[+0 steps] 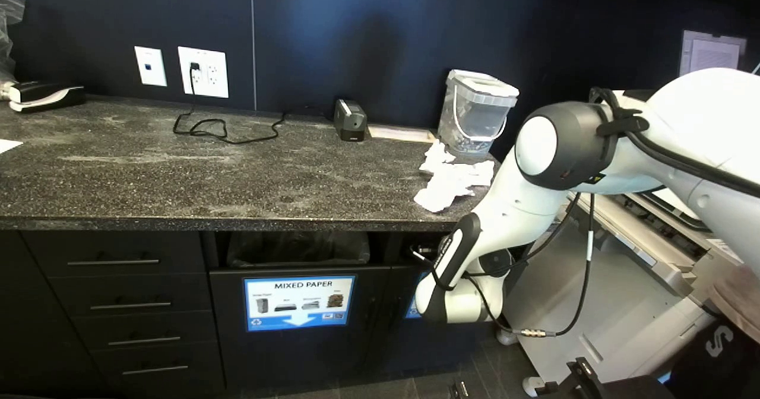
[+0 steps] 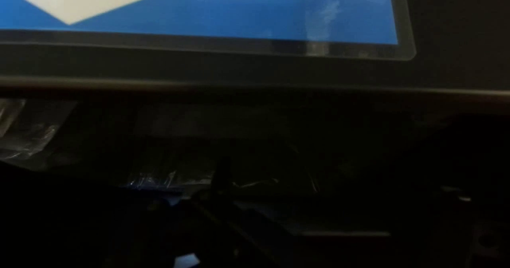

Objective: Put the papers in the bin to the right

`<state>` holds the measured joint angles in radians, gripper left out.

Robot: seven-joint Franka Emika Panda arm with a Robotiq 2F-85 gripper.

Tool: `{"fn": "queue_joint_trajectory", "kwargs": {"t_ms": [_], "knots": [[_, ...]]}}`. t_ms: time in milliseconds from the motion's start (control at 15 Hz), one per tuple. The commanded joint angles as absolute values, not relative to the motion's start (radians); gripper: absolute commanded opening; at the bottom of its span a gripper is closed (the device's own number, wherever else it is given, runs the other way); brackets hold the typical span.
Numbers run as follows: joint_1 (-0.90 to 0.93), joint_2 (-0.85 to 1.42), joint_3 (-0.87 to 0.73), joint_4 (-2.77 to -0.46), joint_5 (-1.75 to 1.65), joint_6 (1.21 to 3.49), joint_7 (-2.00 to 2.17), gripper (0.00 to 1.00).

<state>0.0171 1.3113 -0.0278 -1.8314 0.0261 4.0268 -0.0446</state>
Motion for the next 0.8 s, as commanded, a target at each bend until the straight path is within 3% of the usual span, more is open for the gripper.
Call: {"fn": "queue_joint_trajectory", "kwargs": {"t_ms": [0, 733], "knots": [[0.088, 1.144, -0.056, -2.021, 0.137, 3.938, -0.097, 1.0], [0.313, 0.601, -0.145, -2.48, 0.203, 3.45, -0.168, 1.0]]}}
